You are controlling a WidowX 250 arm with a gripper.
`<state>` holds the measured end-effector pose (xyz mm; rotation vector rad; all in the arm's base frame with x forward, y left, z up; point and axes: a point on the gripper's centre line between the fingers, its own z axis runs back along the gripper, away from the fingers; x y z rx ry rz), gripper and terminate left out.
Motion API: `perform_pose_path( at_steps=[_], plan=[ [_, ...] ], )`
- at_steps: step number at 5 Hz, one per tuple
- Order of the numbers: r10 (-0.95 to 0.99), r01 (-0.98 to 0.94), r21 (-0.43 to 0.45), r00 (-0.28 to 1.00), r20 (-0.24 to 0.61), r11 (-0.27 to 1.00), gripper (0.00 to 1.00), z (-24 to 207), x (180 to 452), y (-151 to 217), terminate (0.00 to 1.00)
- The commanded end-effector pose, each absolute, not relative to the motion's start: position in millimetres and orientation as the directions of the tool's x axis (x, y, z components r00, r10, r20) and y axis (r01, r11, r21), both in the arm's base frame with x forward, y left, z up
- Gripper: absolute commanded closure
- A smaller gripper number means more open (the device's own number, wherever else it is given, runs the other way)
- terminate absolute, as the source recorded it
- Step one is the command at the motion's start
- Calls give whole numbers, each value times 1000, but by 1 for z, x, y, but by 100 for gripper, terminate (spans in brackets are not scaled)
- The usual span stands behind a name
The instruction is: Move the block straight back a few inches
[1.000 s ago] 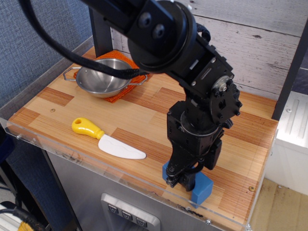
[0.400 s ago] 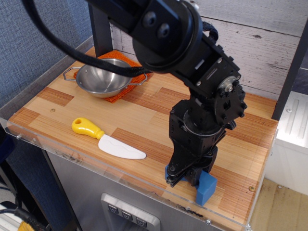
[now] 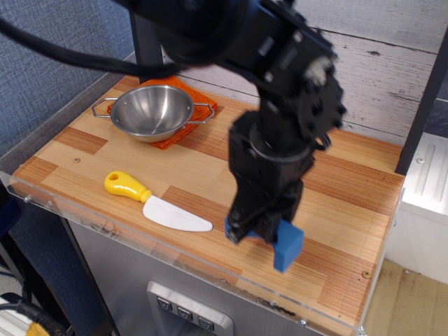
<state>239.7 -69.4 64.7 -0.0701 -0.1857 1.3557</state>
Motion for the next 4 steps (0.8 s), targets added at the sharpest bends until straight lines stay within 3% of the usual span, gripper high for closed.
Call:
perform_pose_path(
  at_steps=[1,2,4],
  plan=[
    [985,-962,-230,123,120,148,100,103,254,-35,0],
    [979,-956,-242,133,151,167,100,114,270,-25,0],
    [918,-907,-196,331,217,373,100,113,314,-35,0]
  ],
)
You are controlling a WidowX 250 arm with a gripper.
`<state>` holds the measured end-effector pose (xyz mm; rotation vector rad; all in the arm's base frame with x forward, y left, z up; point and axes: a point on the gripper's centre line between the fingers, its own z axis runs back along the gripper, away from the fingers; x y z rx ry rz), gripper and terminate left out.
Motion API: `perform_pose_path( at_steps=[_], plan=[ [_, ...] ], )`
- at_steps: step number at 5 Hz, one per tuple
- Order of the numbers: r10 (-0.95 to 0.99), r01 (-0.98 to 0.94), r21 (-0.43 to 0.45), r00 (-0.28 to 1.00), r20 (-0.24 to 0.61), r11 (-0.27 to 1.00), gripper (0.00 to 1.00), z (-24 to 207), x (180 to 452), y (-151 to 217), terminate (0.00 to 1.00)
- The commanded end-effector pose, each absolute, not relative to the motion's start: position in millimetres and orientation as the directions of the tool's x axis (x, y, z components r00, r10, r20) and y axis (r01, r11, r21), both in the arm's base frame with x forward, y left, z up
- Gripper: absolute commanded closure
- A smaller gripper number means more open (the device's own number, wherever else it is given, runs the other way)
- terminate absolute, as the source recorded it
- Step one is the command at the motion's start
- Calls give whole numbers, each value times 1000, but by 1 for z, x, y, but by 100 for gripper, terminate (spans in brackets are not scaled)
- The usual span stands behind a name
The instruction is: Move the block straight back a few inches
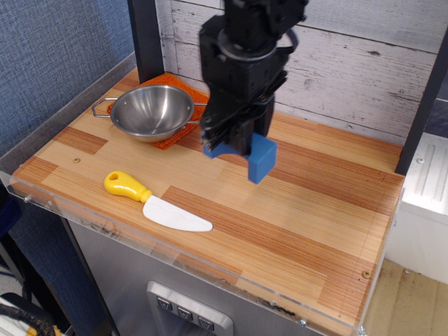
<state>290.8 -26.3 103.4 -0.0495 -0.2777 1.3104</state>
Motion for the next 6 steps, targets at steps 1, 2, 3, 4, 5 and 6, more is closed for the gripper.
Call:
perform_pose_path(
  at_steps=[1,2,3,4,5,6],
  plan=[
    [860,-858,-148,453,233,492,100,101,330,-49,0],
    [820,-820,-125,525,227,559,100,89,341,-58,0],
    [816,-808,-145,540,206,571,100,71,351,-68,0],
    [819,-811,-141,540,195,568,100,60,359,-74,0],
    [816,-810,-134,543,198,571,100,54,365,-77,0],
    [818,-810,-136,545,185,570,100,51,367,-81,0]
  ],
)
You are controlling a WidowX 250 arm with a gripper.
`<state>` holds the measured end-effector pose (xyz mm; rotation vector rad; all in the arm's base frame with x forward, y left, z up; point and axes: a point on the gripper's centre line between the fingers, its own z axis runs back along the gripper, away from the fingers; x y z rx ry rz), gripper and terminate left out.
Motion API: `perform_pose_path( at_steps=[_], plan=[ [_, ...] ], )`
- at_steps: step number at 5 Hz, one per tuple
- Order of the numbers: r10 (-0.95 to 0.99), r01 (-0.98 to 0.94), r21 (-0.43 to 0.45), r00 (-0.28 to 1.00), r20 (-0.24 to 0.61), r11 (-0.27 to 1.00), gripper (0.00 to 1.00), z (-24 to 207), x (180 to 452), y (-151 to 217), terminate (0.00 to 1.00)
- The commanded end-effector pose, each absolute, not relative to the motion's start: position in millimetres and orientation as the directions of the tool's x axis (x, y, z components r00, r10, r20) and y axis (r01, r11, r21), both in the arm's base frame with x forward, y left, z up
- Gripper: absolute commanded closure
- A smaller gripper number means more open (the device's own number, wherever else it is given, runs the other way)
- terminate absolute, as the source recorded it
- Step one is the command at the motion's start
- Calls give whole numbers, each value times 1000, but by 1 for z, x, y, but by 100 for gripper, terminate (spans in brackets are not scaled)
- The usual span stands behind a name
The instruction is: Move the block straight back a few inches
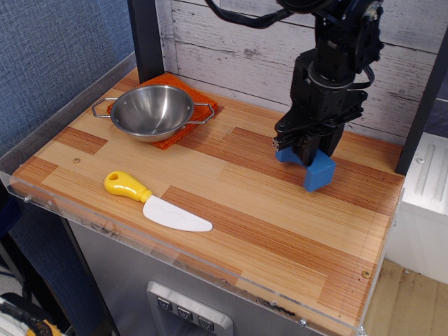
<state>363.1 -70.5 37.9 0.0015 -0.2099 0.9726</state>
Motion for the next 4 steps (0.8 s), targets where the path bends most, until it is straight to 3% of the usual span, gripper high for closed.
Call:
perform_pose_path(
  at_steps=[1,2,3,4],
  plan=[
    [817,-807,-142,548,181,573,100,49,367,-84,0],
    [819,-808,-143,548,171,571,100,47,367,-84,0],
    [834,-824,-136,531,152,549,0,45,365,-83,0],
    [835,-827,-129,529,151,548,0,44,364,-83,0]
  ],
)
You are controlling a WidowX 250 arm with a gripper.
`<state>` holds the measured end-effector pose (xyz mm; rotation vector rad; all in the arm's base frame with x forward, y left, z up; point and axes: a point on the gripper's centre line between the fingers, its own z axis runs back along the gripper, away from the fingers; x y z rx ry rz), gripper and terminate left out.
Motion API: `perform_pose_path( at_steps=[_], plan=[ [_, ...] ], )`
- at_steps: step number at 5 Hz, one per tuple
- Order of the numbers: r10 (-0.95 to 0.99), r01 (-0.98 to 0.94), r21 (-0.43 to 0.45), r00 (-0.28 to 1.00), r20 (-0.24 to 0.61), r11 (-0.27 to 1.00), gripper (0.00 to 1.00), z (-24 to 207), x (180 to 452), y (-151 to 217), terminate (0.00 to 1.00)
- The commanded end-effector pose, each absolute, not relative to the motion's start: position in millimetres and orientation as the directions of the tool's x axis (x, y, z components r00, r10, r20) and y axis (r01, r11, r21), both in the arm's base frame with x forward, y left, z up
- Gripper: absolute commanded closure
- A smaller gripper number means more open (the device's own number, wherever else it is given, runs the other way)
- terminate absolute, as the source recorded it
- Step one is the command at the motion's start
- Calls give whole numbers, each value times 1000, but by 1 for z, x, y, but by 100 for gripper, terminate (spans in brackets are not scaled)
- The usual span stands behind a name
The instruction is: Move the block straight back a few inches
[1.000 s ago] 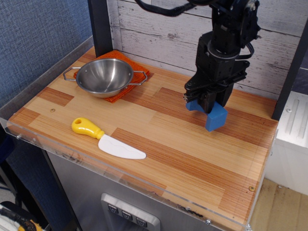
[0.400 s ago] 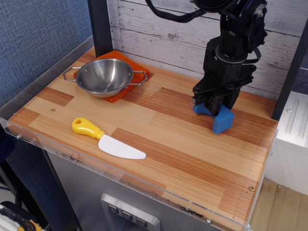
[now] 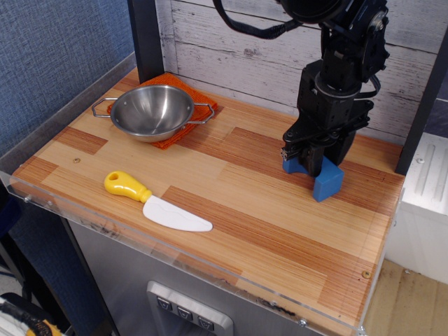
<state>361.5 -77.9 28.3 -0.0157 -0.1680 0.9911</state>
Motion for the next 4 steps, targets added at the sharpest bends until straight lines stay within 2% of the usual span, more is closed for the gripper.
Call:
perform_pose_path(
  at_steps=[1,2,3,4],
  plan=[
    [840,-831,-129,523,147,541,0,43,362,-84,0],
    [849,-838,-146,509,138,526,0,48,359,-82,0],
    [864,-841,-200,489,119,503,0,63,357,-83,0],
    [869,-826,-270,476,135,494,0,93,352,-88,0]
  ],
)
